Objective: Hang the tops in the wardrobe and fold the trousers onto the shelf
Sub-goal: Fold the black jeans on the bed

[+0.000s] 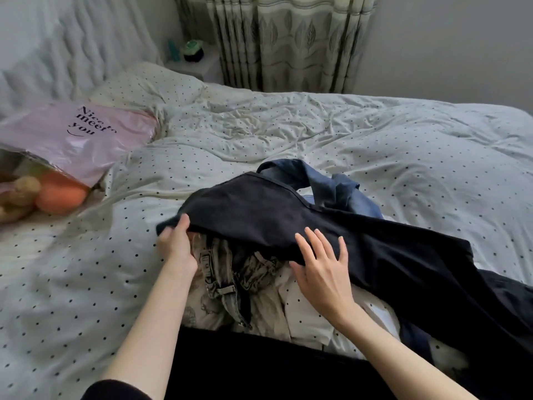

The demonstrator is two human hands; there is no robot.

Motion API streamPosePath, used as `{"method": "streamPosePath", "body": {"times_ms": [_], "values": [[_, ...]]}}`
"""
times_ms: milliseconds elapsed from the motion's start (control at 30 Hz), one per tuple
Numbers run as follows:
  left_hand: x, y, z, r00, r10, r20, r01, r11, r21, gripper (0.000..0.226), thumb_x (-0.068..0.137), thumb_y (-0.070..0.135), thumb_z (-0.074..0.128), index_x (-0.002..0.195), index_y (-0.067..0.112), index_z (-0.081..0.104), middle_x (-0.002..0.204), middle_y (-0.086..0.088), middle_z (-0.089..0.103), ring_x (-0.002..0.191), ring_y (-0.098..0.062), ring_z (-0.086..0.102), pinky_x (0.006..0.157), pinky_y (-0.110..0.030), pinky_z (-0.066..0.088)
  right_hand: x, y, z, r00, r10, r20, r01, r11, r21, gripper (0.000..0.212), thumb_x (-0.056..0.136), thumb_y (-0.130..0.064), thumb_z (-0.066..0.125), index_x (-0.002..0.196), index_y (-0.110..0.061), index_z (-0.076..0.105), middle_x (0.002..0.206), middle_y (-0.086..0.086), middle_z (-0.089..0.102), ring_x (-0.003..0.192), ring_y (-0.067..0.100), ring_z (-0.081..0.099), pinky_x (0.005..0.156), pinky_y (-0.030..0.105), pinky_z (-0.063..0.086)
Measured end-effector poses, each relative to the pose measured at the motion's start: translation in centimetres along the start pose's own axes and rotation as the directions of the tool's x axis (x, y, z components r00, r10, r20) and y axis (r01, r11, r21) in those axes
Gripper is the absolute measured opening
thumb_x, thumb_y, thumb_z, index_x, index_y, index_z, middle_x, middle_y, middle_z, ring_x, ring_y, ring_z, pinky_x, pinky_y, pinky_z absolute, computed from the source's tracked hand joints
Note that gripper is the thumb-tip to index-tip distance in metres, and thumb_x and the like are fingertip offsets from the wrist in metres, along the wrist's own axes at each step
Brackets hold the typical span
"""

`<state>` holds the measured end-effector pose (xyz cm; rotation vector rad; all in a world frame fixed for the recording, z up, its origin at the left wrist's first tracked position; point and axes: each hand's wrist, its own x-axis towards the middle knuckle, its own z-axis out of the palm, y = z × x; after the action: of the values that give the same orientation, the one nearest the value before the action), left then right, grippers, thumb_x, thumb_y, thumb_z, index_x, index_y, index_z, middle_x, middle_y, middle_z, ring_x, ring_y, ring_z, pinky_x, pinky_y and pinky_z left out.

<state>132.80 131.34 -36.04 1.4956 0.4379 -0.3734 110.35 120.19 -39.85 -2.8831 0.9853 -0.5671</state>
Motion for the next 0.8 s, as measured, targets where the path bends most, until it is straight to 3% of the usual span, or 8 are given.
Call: {"method": "streamPosePath", "body": {"times_ms": [167,300,400,467,533,567,633,800], "values": [[0.2,1.8,-2.2,0.923,0.378,-0.066,-0.373,0.925,0.074,0.01,0.09,0.026,0.06,0.089,0.016,0.061,0.09,0.003,0.066,0.073,-0.004,0.059,0.064,-0.016,0.048,-1.1,-2.3,1.0,0.993,-0.086,-0.077,0.091,0.994,0.062,0.049,0.082,-0.038,0.063,0.126,-0.018,0.057,0.132,0.007,0.058,0.123,0.024,0.054,0.102,0.055,0.037],[2.4,-3.0,-5.9,0.965,0.014,-0.261,0.044,0.976,0.215,0.039,0.094,0.022,0.055,0.127,0.001,0.052,0.127,-0.012,0.057,0.111,-0.027,0.056,0.092,-0.033,0.045,-1.7,-2.5,2.9,0.854,-0.05,0.517,0.047,0.999,0.02,0.075,0.088,-0.07,0.028,0.15,-0.029,0.018,0.16,-0.001,0.009,0.147,0.02,0.004,0.114,0.054,-0.005],[2.3,-5.2,-7.3,0.925,-0.263,-0.274,0.331,0.913,0.239,0.033,0.091,0.007,0.051,0.122,-0.003,0.048,0.128,-0.019,0.054,0.107,-0.032,0.057,0.088,-0.04,0.047,-2.5,-2.8,3.9,0.839,-0.054,0.542,0.052,0.998,0.02,0.076,0.087,-0.071,0.013,0.151,-0.031,0.01,0.16,-0.002,-0.003,0.147,0.021,-0.008,0.108,0.055,-0.019],[0.9,-5.7,-7.7,0.976,-0.065,-0.21,0.165,0.849,0.502,0.041,0.089,0.005,0.049,0.129,-0.001,0.042,0.136,-0.021,0.047,0.115,-0.034,0.051,0.093,-0.043,0.044,-3.6,-3.2,3.8,0.881,-0.06,0.469,0.058,0.998,0.019,0.065,0.094,-0.061,0.024,0.15,-0.029,0.018,0.16,0.0,0.004,0.147,0.022,-0.001,0.109,0.056,-0.016],[-1.4,-7.2,-7.8,0.938,0.324,0.119,-0.295,0.572,0.765,0.061,0.09,0.01,0.049,0.146,0.007,0.026,0.151,-0.019,0.028,0.136,-0.034,0.031,0.106,-0.048,0.033,-5.0,-3.2,3.4,0.88,-0.086,0.467,0.094,0.996,0.006,0.059,0.096,-0.051,0.036,0.149,-0.026,0.026,0.159,0.002,0.014,0.147,0.024,0.009,0.112,0.058,-0.007],[-2.7,-8.2,-7.6,0.824,0.439,0.359,-0.519,0.327,0.79,0.064,0.091,0.014,0.05,0.149,0.012,0.022,0.155,-0.016,0.019,0.141,-0.032,0.021,0.109,-0.049,0.026,-5.7,-3.2,3.0,0.878,-0.104,0.466,0.123,0.992,-0.01,0.058,0.094,-0.048,0.045,0.146,-0.025,0.033,0.156,0.004,0.024,0.145,0.024,0.019,0.112,0.059,0.003],[-4.7,-9.9,-6.7,0.618,0.316,0.719,-0.741,-0.07,0.668,0.061,0.096,0.027,0.044,0.15,0.024,0.015,0.159,-0.008,0.004,0.146,-0.028,0.003,0.113,-0.049,0.012,-7.6,-3.1,2.2,0.905,-0.118,0.409,0.149,0.988,-0.044,0.055,0.082,-0.043,0.067,0.132,-0.022,0.056,0.141,0.006,0.049,0.132,0.025,0.044,0.106,0.058,0.029],[-6.0,-11.4,-3.4,0.684,-0.089,0.724,-0.723,-0.208,0.658,0.057,0.101,0.037,0.031,0.151,0.027,0.006,0.159,-0.006,-0.01,0.145,-0.029,-0.009,0.113,-0.057,-0.001,-12.5,1.4,0.2,0.949,-0.074,0.306,0.088,0.996,-0.032,0.05,0.075,-0.032,0.076,0.121,-0.015,0.065,0.135,0.011,0.055,0.125,0.027,0.053,0.101,0.055,0.04]]}}
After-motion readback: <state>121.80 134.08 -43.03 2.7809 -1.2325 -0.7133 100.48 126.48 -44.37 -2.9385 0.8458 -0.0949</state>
